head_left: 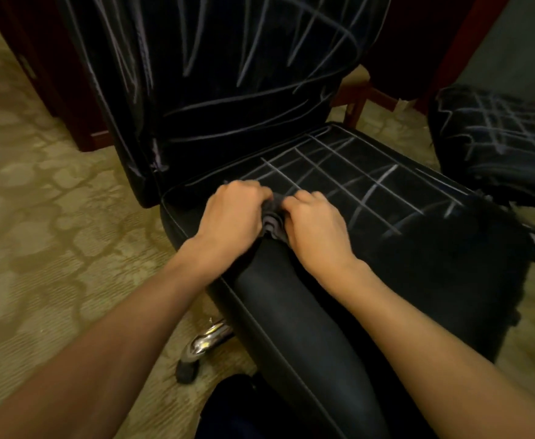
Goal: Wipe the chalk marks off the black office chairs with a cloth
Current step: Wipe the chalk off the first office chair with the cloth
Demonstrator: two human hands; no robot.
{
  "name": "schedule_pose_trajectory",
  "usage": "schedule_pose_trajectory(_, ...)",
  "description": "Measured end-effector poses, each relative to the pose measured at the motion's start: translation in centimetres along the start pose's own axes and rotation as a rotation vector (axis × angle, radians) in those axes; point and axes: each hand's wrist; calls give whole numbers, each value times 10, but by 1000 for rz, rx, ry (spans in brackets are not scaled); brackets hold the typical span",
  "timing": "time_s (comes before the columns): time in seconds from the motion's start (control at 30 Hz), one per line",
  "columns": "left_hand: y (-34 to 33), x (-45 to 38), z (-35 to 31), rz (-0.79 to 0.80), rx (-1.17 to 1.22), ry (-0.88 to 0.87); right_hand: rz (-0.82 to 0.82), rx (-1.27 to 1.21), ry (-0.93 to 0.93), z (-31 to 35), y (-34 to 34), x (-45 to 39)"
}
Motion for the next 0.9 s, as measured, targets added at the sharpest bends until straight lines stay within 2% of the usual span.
schedule_pose_trajectory(0.1,1,15,-7,34,77,-77,19,9,23,-8,13,34)
schedule_pose_trajectory(0.2,0,57,-36,84,161,-274,-25,-89,8,-25,36,107)
schedule_pose_trajectory(0.3,-6,72,-72,153,190,-399,-83,-111,-34,-46,48,149)
schedule_pose_trajectory(0.47,-32,-3,-105,147,49,-482,-47,23,-66,-103,45,112)
schedule_pose_trajectory(0.53,-49,-45,-122,130,20,-479,-57,81,-159,-137,42,83)
schedule_pose_trajectory(0.63,-66,-102,-149,186,-1,-437,-56,122,-333,-169,35,47)
schedule_pose_trajectory(0.73,-69,-120,-151,233,51,-429,-63,117,-417,-165,35,44)
schedule_pose_trajectory(0.83,-57,-88,-124,279,141,-549,-117,68,-411,-132,45,78)
schedule_pose_trajectory(0.9,-45,-59,-107,328,201,-618,-82,12,-405,-103,52,102)
Point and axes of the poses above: each hand's wrist, its own x-axis away from the middle knuckle, its own y-axis out of the back of the hand, z = x × y, and after that the axes turned 1 degree about -y, right-handed
